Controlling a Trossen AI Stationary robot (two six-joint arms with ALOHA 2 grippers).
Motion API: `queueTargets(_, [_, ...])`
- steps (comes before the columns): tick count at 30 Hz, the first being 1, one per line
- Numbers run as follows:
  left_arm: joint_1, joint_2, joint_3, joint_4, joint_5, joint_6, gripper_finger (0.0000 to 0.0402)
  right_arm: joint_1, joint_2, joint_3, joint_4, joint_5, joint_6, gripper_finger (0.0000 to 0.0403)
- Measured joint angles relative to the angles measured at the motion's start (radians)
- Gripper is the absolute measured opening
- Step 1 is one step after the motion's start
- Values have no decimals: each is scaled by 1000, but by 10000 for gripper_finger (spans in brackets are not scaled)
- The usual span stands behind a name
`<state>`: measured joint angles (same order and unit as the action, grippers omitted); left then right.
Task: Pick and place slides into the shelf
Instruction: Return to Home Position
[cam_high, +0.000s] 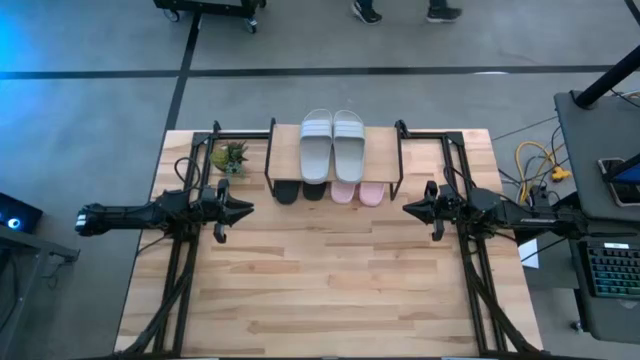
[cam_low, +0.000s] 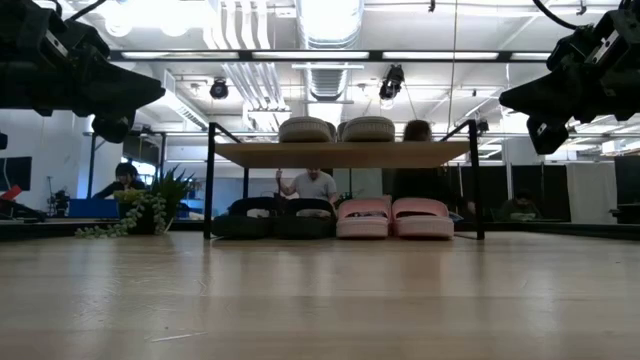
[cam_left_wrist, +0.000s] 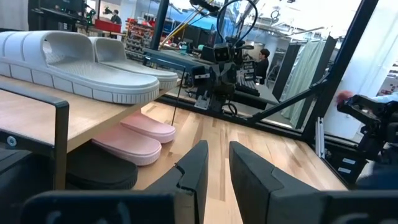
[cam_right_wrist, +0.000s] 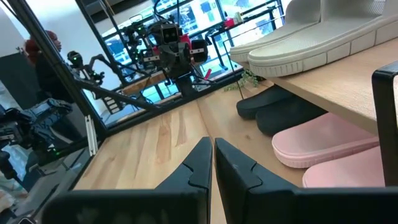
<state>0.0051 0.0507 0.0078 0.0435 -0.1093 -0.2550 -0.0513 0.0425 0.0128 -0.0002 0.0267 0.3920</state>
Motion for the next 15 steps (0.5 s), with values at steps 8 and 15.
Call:
queueTargets(8, [0,3,0,0,0,0,51,0,0,0,0,0,0,13])
queueTargets(15, [0,8,0,0,0,0,51,0,0,0,0,0,0,13])
